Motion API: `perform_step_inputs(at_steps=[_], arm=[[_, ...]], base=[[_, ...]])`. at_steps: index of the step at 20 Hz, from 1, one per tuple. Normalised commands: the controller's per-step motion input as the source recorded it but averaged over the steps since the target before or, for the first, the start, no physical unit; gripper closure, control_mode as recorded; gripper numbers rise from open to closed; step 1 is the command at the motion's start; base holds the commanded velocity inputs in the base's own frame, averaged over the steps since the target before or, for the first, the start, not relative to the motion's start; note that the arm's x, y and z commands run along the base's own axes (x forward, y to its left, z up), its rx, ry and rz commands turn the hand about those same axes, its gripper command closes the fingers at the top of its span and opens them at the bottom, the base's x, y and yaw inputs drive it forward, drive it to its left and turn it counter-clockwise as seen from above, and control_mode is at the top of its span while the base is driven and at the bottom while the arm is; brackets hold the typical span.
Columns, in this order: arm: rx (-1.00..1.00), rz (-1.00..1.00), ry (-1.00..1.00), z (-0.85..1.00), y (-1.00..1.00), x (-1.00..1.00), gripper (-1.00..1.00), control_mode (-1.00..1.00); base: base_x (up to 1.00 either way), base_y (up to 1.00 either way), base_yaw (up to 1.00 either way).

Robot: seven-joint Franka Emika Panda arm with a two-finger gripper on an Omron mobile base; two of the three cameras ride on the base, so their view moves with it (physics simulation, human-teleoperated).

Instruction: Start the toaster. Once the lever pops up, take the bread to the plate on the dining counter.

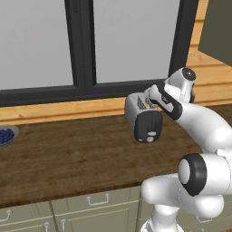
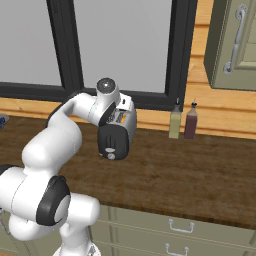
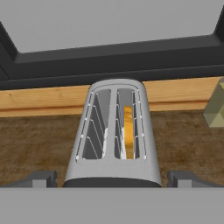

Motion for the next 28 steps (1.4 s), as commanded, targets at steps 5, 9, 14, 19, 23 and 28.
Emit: perform_step_inputs(at_steps=[5,9,14,19,23,28], arm=[[0.00,0.00,0.00,0.00,0.00,0.00,-1.00,-1.00],[0.00,0.00,0.00,0.00,0.00,0.00,-1.00,-1.00],[0.00,0.00,0.00,0.00,0.00,0.00,-1.00,-1.00],[0.00,0.00,0.00,0.00,0.00,0.00,-1.00,-1.00],[0.00,0.00,0.00,0.00,0.00,0.00,-1.00,-1.00],[0.00,0.00,0.00,0.00,0.00,0.00,-1.00,-1.00]], base=[[0.00,0.00,0.00],[0.00,0.00,0.00],[0.00,0.00,0.00],[0.00,0.00,0.00],[0.00,0.00,0.00],[0.00,0.00,0.00]])
